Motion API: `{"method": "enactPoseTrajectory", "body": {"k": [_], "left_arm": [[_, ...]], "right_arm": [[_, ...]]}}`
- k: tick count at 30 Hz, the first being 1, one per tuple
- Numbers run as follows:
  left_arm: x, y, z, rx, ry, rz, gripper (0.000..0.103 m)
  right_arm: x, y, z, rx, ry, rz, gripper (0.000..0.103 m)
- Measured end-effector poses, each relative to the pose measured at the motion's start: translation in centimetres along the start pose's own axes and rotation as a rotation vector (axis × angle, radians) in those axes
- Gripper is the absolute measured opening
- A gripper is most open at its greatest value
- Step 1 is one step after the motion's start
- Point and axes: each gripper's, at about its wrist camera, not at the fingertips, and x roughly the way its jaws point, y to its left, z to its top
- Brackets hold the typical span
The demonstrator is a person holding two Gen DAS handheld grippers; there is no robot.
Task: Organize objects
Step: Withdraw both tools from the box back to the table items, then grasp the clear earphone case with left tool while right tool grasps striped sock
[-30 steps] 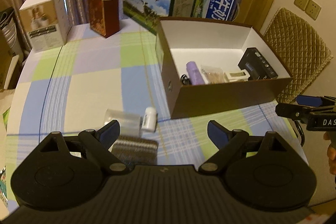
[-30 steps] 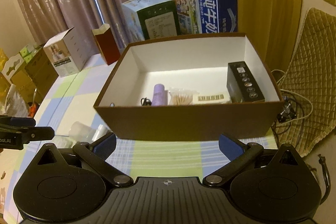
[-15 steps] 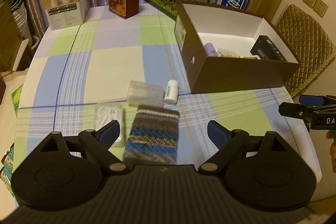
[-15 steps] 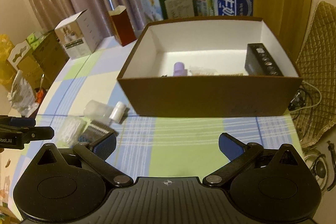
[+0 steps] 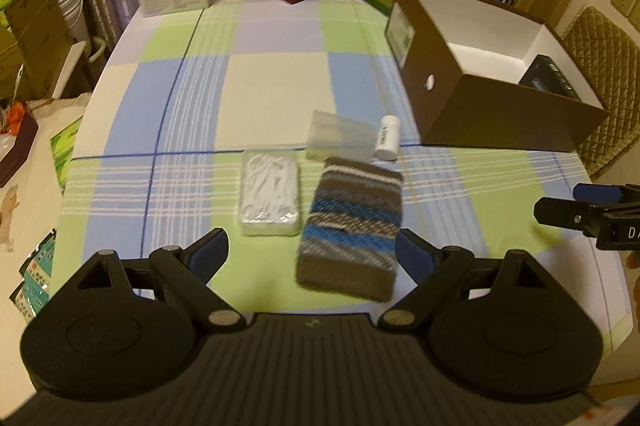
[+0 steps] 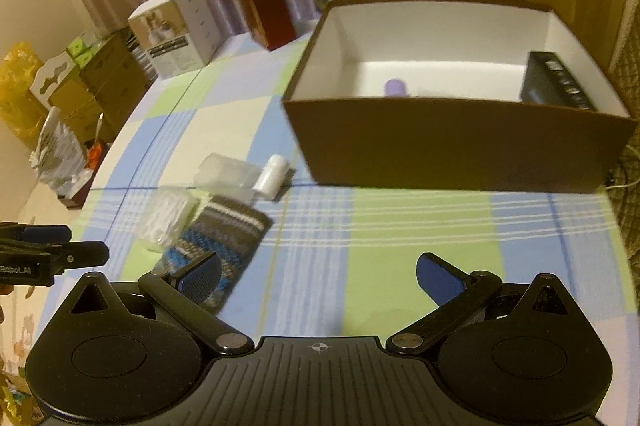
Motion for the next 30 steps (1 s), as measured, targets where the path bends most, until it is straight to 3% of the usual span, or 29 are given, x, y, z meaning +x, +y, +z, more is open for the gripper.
{"method": "enactPoseTrajectory", "body": {"k": [14,30], "left_arm": [[1.9,4.0,-1.1,-0.028,0.053,0.024,0.088],[4.4,7.1,-1.3,-0.026,0.102,0.016,0.088]], "right_arm": [[5.5,5.4,-1.1,0.029,0.108,0.082,0.101],[11.3,7.8,-1.9,0.129,0.159,0.097,0.100]]}}
